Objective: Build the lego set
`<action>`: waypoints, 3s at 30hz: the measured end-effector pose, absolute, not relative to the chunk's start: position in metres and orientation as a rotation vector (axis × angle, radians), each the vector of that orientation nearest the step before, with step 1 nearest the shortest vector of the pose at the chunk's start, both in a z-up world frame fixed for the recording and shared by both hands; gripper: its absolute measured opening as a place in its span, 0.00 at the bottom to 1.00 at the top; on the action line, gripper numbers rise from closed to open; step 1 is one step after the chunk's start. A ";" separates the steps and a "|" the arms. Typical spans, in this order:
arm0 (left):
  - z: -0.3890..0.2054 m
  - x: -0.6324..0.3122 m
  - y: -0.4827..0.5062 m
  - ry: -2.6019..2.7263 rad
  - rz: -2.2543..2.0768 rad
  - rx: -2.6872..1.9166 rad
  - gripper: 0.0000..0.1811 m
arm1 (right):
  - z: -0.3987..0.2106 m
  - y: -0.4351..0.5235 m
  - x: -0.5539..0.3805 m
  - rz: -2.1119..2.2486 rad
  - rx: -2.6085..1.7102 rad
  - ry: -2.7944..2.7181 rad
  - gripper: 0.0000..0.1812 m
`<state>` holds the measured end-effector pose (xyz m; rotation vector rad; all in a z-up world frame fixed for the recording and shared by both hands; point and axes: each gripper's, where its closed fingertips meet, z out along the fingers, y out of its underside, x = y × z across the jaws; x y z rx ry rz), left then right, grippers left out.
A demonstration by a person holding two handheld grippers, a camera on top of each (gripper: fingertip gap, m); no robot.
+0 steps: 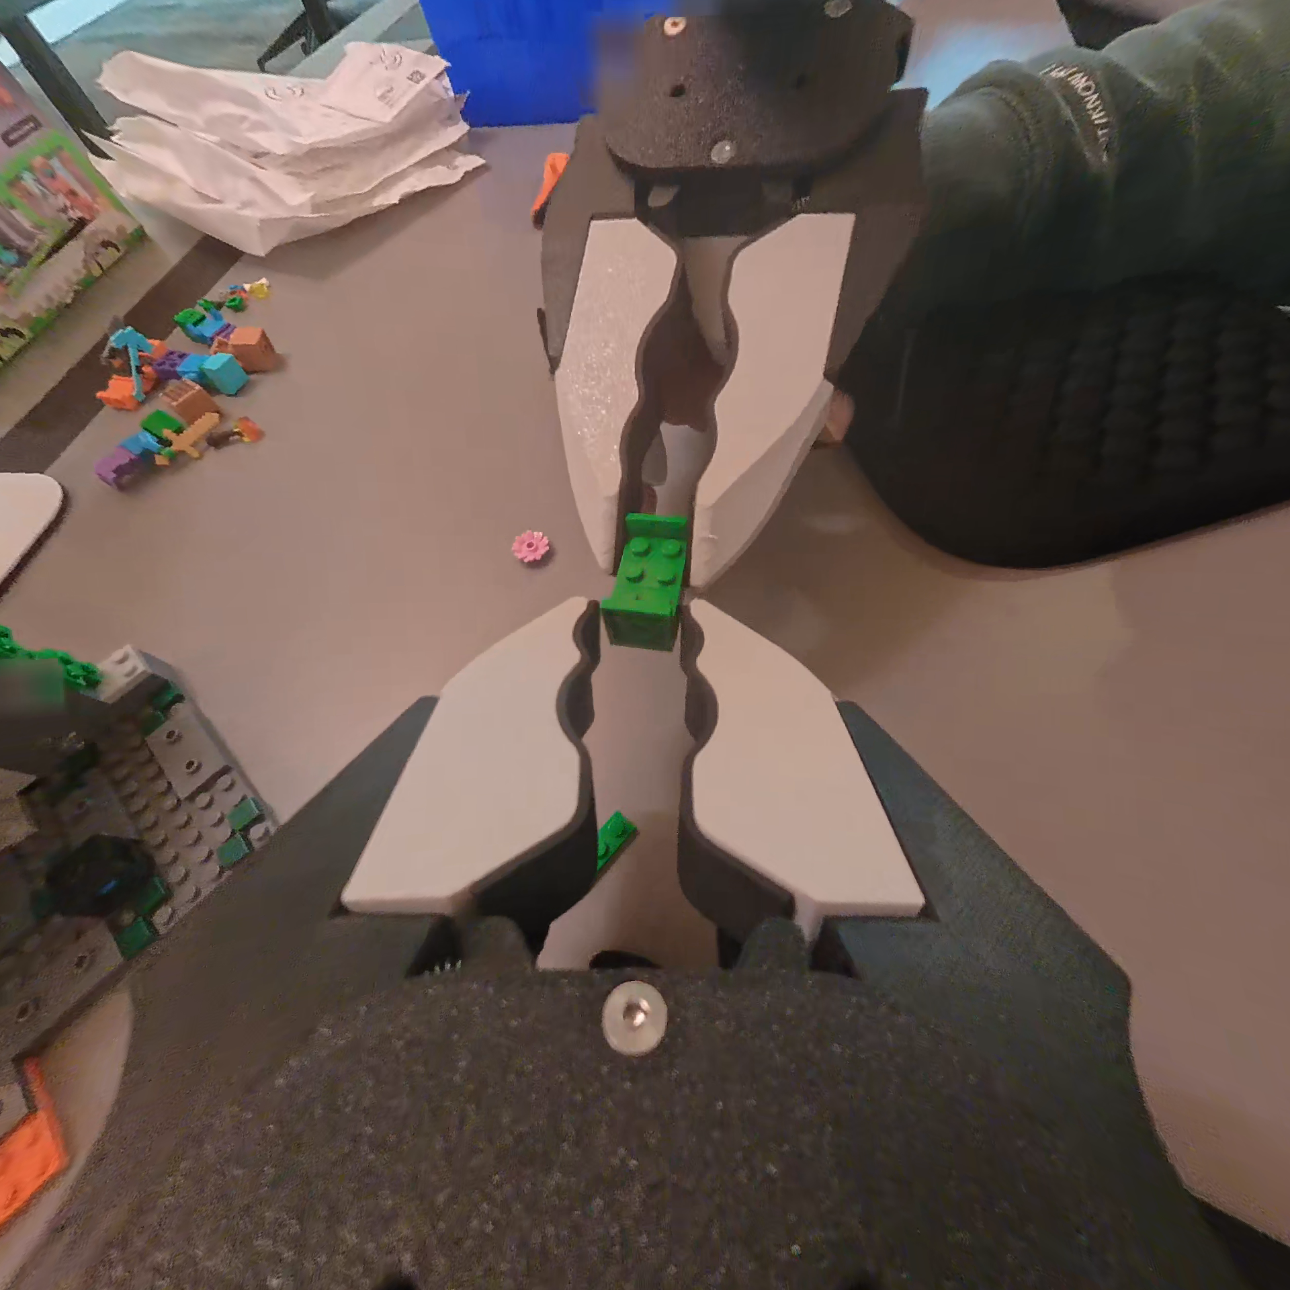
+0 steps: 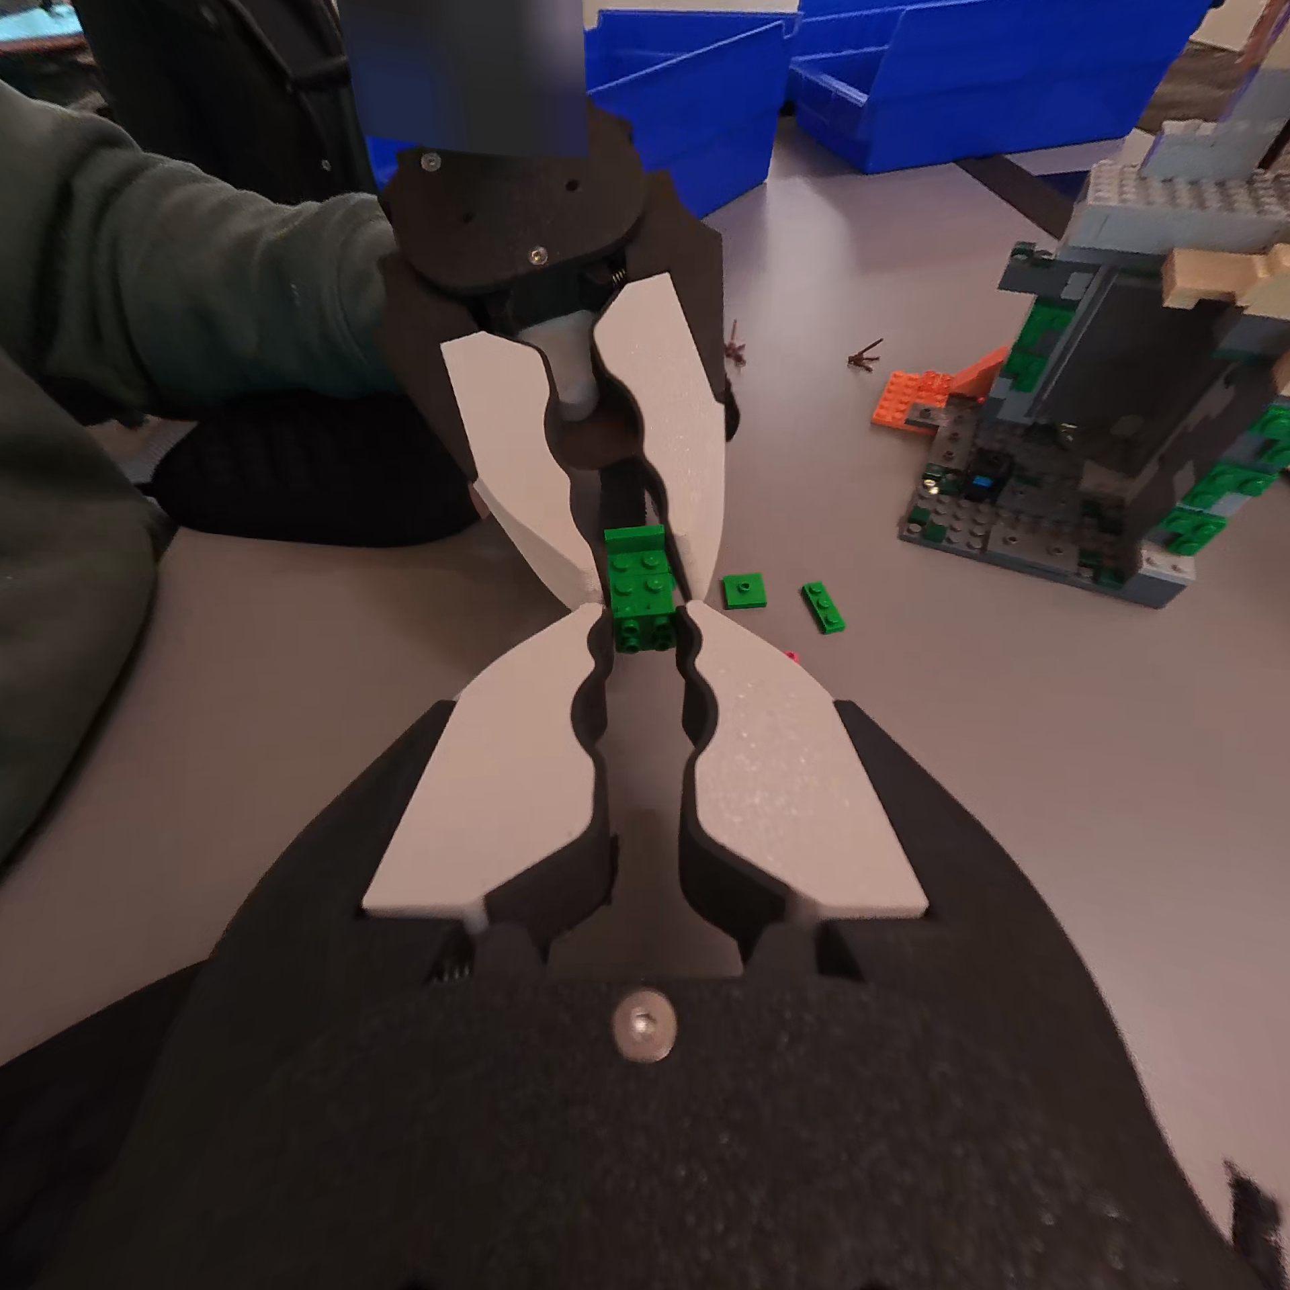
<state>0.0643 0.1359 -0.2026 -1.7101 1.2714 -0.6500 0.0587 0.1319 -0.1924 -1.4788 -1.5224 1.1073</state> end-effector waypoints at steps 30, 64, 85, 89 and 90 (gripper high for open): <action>-0.231 0.059 0.127 1.395 -0.566 -1.728 0.10 | -0.212 0.126 0.057 1.002 -1.487 -1.598 0.08; -0.220 -0.007 0.143 1.377 -0.412 -1.768 0.15 | -0.239 0.133 0.071 0.705 -1.627 -1.778 0.17; -0.251 0.006 0.135 1.507 -0.549 -1.847 0.09 | -0.194 0.203 0.115 0.970 -1.629 -1.293 0.15; -0.251 0.007 0.133 1.541 -0.562 -1.861 0.07 | -0.200 0.201 0.112 0.976 -1.651 -1.304 0.15; -0.252 0.007 0.132 1.546 -0.565 -1.866 0.06 | -0.202 0.201 0.112 0.975 -1.657 -1.304 0.15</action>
